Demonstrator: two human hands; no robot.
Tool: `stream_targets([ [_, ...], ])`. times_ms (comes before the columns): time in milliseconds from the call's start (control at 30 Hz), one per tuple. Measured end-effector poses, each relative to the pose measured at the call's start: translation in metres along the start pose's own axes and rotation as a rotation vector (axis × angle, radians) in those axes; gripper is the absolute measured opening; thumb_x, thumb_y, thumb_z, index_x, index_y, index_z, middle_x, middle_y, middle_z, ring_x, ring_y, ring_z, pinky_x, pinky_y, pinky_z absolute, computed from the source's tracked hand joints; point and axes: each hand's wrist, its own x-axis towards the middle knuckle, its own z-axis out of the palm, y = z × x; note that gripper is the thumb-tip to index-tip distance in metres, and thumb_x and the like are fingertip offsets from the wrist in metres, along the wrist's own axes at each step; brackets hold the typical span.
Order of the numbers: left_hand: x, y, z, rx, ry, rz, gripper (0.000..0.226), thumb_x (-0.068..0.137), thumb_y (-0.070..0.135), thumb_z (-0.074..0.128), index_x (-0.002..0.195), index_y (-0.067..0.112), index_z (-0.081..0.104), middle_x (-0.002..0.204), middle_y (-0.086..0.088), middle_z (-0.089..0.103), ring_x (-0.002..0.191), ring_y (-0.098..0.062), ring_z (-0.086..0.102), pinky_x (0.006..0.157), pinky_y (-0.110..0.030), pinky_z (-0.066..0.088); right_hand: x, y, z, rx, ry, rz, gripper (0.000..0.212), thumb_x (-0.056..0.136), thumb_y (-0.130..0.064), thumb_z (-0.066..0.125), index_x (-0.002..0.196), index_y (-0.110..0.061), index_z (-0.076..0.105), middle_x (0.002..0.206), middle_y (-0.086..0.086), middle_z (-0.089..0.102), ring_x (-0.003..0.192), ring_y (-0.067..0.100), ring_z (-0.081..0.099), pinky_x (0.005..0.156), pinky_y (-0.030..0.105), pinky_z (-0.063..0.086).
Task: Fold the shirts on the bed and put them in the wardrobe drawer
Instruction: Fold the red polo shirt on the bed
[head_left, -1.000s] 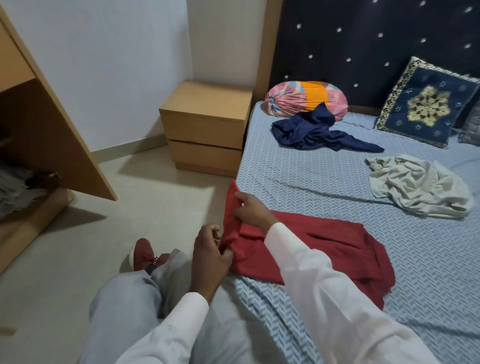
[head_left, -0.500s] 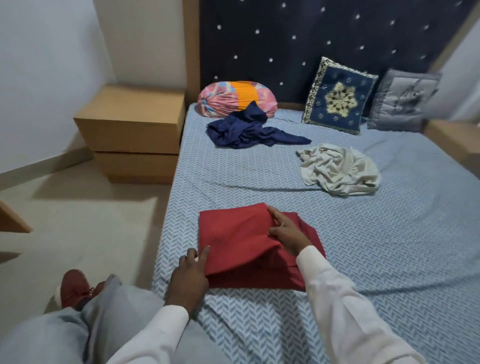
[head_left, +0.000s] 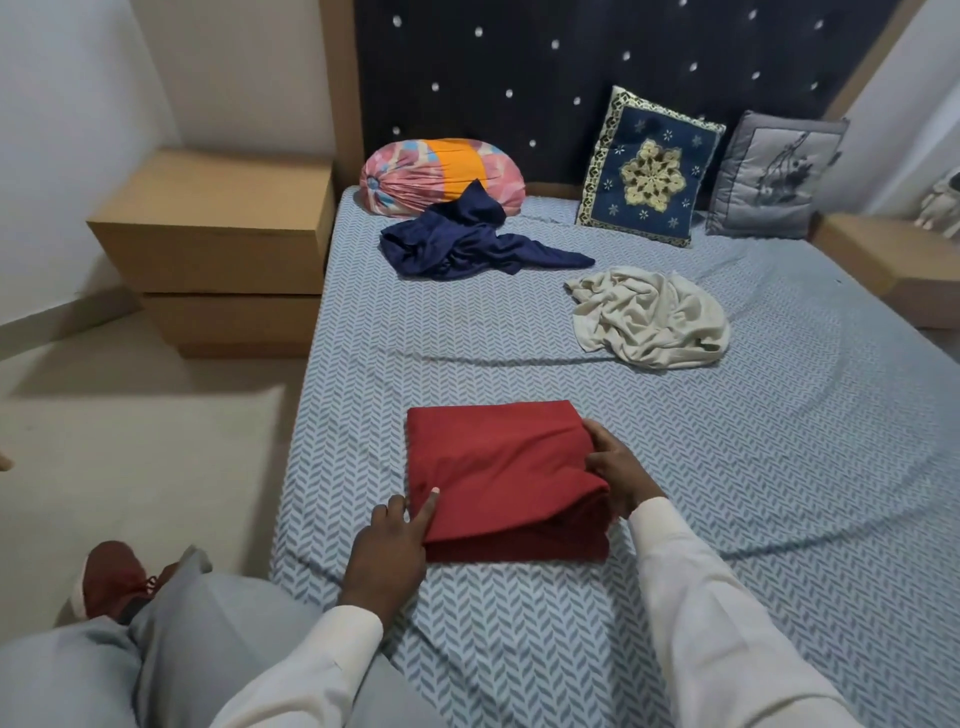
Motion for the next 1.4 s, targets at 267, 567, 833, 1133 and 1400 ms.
stream_targets([
  [267,-0.006,-0.002,-0.005,-0.067,-0.008,-0.044,0.083,0.06,0.02,0.077,0.139,0.025,0.053,0.092,-0.006,0.053,0.071,-0.023,0.051,0.047,-0.028,0.045,0.0,-0.014,0.02,0.34,-0.023,-0.037,0.059,0.082,0.021,0.035,0.122,-0.015,0.059,0.1,0.008,0.069,0.073,0.013,0.065,0.058,0.022,0.054],
  [567,-0.009,0.003,-0.007,-0.151,-0.065,-0.047,0.07,0.09,0.029,0.05,0.153,0.037,0.019,0.107,-0.004,0.047,0.091,-0.022,0.052,0.068,-0.033,0.045,-0.019,0.01,-0.015,-0.177,0.148,0.1,0.072,0.082,0.015,0.051,0.145,-0.019,0.04,0.119,0.01,0.057,0.092,0.018,0.057,0.065,0.026,0.045],
  [833,-0.011,0.004,-0.007,-0.127,-0.082,-0.065,0.063,0.093,0.03,0.049,0.152,0.035,0.025,0.113,-0.006,0.056,0.092,-0.024,0.059,0.072,-0.032,0.043,-0.047,0.025,-0.027,-0.368,0.191,0.045,0.086,0.073,-0.002,0.08,0.142,-0.032,0.039,0.113,0.009,0.059,0.101,0.022,0.063,0.091,0.042,0.055],
  [1133,-0.013,0.003,-0.007,-0.119,-0.054,-0.072,0.059,0.095,0.032,0.048,0.152,0.026,0.03,0.115,-0.006,0.056,0.094,-0.025,0.06,0.073,-0.033,0.044,-0.064,0.042,-0.025,-0.457,0.316,-0.033,0.089,0.063,-0.022,0.09,0.14,-0.026,0.045,0.118,0.015,0.057,0.106,0.024,0.06,0.089,0.048,0.057],
  [1400,-0.019,-0.003,-0.002,-0.07,0.007,-0.002,0.059,0.082,0.041,0.049,0.137,0.02,0.054,0.1,-0.004,0.055,0.088,-0.023,0.056,0.063,-0.031,0.042,-0.059,0.032,-0.017,-1.023,0.342,-0.076,0.082,0.069,-0.031,0.079,0.143,-0.026,0.044,0.136,0.011,0.042,0.121,0.035,0.043,0.102,0.043,0.039],
])
